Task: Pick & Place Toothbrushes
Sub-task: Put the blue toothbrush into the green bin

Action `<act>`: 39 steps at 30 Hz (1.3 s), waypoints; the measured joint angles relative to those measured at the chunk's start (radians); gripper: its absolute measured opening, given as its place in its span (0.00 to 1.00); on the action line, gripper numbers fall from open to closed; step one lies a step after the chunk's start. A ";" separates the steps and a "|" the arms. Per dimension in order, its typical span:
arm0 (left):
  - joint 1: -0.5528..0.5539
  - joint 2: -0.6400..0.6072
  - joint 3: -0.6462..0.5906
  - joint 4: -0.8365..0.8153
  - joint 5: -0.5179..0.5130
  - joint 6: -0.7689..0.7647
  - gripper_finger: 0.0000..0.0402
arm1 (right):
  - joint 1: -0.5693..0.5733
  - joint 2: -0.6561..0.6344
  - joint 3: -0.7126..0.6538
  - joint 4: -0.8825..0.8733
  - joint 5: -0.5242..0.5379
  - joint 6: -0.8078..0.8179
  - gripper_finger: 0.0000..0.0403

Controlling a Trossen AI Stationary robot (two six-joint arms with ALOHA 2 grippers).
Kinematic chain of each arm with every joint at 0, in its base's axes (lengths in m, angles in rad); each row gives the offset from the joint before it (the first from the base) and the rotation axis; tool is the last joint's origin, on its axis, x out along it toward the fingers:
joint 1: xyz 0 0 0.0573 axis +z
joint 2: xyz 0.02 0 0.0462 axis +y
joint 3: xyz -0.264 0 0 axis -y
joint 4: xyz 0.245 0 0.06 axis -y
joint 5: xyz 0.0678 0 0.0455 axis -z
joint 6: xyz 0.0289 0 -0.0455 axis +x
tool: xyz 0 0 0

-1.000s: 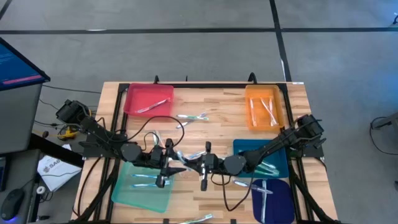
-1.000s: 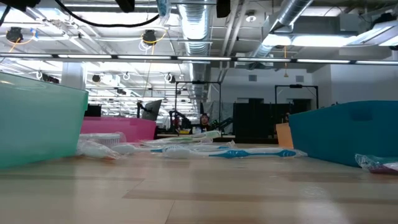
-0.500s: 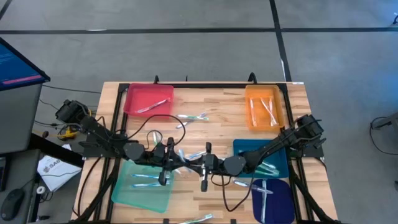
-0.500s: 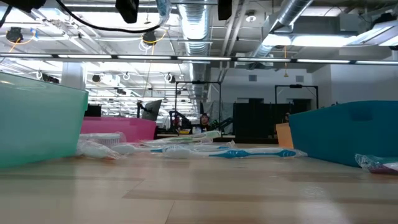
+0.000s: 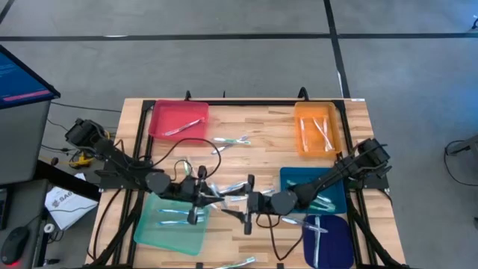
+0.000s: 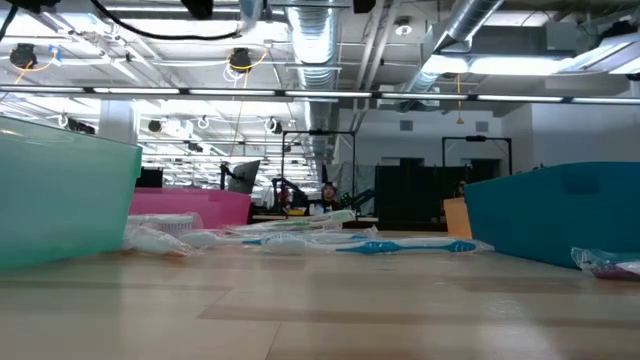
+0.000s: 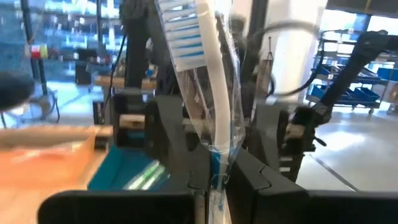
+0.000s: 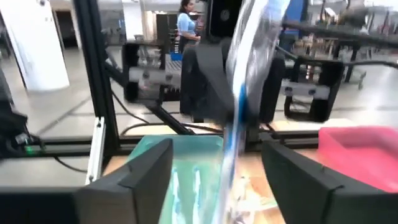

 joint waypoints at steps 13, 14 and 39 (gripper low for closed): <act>-0.147 -0.292 0.048 -0.453 -0.069 0.018 0.04 | 0.041 -0.110 0.000 -0.097 0.004 -0.001 0.67; -0.165 -0.301 0.073 -0.542 -0.098 -0.003 0.04 | 0.046 -0.129 0.000 -0.137 0.002 0.022 0.67; -0.364 0.165 0.520 -1.663 0.276 -0.853 0.04 | 0.108 -0.295 0.000 -0.566 0.000 0.129 0.67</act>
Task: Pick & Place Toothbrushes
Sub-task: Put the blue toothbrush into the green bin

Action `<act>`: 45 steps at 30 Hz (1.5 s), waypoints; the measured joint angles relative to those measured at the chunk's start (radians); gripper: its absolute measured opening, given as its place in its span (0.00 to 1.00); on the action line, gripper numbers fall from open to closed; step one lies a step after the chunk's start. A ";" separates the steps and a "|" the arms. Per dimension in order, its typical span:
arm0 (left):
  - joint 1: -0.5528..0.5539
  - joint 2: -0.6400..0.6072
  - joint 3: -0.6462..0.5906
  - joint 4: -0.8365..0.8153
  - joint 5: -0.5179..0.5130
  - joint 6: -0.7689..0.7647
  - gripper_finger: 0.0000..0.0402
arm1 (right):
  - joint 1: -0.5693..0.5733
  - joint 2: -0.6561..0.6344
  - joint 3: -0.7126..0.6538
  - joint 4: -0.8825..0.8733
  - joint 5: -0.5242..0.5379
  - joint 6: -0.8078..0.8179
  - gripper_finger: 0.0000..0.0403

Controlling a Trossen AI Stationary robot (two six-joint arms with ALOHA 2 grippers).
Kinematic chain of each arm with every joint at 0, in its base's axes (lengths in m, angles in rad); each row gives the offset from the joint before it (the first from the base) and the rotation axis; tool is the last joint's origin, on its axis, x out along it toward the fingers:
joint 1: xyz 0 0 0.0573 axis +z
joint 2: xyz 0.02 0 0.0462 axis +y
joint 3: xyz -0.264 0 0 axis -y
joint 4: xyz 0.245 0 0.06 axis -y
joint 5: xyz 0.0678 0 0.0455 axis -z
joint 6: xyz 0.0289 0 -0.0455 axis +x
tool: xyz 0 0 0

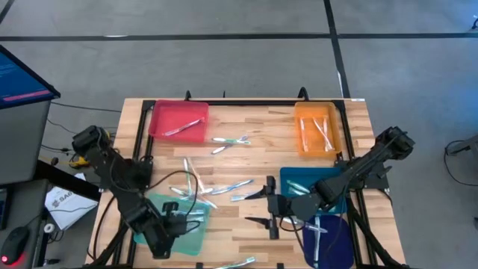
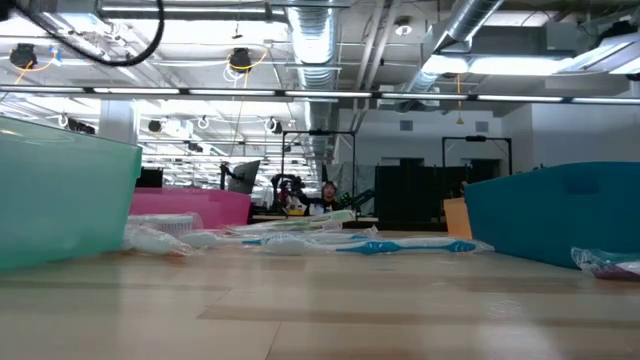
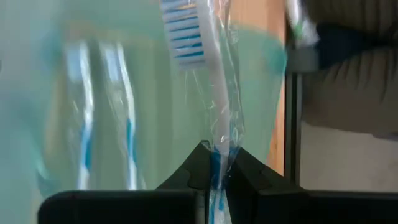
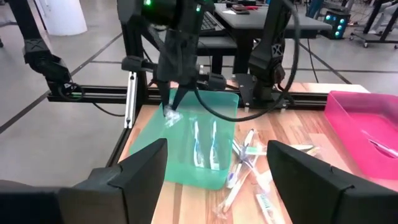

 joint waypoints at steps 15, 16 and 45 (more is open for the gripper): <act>-0.028 0.177 -0.002 -0.008 0.074 -0.008 0.04 | 0.000 0.001 -0.001 -0.023 -0.004 0.033 0.67; -0.028 0.180 -0.002 -0.007 0.074 -0.006 0.04 | 0.001 0.001 -0.001 -0.030 -0.004 0.033 0.67; -0.021 0.176 -0.064 0.070 0.044 -0.017 0.19 | 0.000 0.002 -0.002 -0.054 -0.004 0.035 0.67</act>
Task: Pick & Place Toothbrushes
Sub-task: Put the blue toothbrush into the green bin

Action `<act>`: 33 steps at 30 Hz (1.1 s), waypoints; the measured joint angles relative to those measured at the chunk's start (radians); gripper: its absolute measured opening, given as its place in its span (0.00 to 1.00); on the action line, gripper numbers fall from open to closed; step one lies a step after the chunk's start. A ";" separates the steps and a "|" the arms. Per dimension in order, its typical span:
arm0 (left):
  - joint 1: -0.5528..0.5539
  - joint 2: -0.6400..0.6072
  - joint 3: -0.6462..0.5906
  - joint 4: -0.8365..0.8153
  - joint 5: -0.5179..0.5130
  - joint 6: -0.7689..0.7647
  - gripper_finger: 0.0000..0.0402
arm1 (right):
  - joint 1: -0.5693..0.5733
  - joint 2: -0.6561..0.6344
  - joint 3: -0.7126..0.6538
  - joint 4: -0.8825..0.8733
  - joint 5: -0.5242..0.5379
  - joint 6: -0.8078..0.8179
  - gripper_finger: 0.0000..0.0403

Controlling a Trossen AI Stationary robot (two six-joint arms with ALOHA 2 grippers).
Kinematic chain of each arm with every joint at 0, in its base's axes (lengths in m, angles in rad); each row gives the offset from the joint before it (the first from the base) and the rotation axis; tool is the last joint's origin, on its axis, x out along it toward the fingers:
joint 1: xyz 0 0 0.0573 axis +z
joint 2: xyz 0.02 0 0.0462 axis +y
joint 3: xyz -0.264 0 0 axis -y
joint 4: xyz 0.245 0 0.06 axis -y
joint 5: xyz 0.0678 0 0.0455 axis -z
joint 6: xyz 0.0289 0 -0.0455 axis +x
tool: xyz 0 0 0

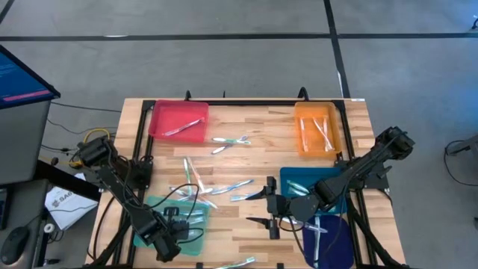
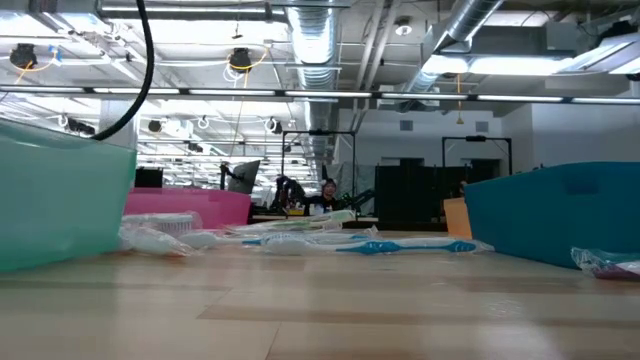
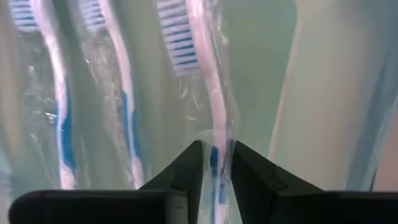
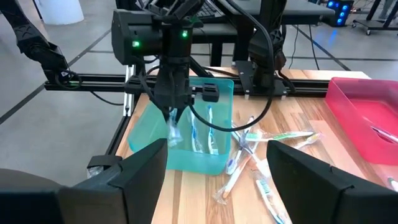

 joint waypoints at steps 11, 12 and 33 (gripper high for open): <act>0.045 0.000 0.000 -0.009 0.090 -0.103 0.36 | 0.000 0.000 0.000 0.000 0.000 0.001 0.67; 0.052 0.000 0.000 -0.011 0.104 -0.103 0.40 | 0.000 0.000 0.000 0.000 0.000 0.002 0.67; 0.061 -0.563 -0.012 -0.040 -0.479 -0.033 0.56 | -0.025 0.000 0.000 -0.041 0.000 -0.012 0.67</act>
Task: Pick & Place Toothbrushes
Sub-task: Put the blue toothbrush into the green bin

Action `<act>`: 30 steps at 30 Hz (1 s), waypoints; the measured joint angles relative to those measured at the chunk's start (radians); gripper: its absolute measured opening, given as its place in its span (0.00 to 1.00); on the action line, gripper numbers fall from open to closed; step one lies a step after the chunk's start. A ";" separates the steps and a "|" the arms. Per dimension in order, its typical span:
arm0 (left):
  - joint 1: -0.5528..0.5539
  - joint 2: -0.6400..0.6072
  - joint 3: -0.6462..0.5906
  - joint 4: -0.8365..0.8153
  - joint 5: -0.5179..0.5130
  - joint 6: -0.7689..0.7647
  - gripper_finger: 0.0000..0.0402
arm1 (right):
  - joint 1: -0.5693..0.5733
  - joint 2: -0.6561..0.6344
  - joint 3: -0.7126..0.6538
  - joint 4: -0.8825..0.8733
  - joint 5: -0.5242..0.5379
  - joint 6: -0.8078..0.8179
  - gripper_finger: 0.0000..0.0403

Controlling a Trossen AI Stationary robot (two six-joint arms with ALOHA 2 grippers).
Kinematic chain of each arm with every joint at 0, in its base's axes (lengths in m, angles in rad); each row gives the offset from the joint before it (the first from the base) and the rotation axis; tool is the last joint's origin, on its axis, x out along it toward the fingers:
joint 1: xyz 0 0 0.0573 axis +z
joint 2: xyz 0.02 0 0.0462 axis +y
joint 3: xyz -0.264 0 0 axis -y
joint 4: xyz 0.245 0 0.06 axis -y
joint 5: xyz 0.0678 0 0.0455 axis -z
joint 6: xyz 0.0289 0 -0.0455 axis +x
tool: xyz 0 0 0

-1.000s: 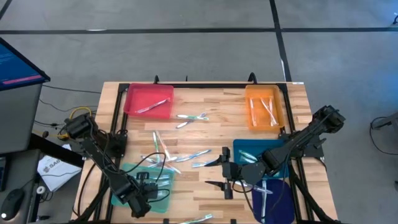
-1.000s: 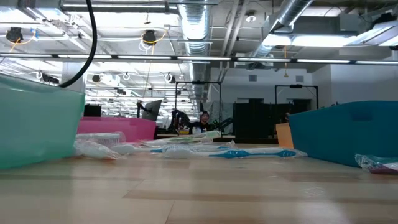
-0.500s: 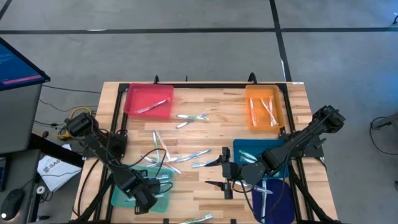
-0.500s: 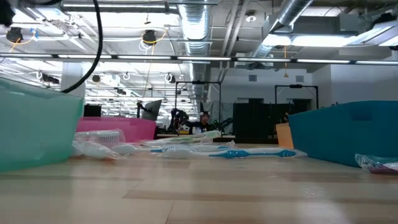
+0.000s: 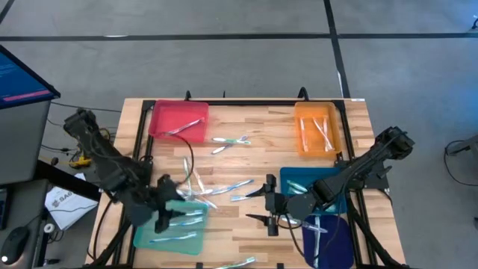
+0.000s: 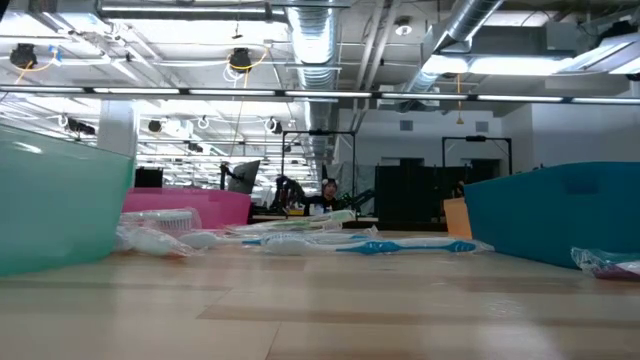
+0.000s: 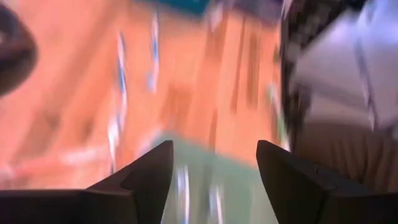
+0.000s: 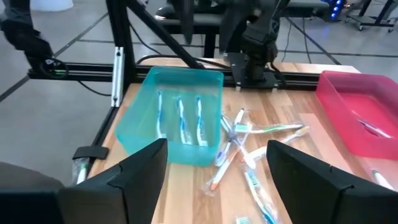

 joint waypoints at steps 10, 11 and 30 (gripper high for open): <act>-0.018 -0.097 -0.267 0.772 -0.255 0.564 0.51 | -0.004 0.000 0.000 0.070 0.000 0.000 0.67; -0.013 -0.091 -0.300 0.890 -0.255 0.638 0.51 | -0.002 0.000 0.000 0.073 0.000 -0.003 0.67; 0.097 -0.078 -0.458 1.333 -0.257 1.007 0.50 | -0.261 0.169 -0.060 0.032 -0.219 0.090 0.67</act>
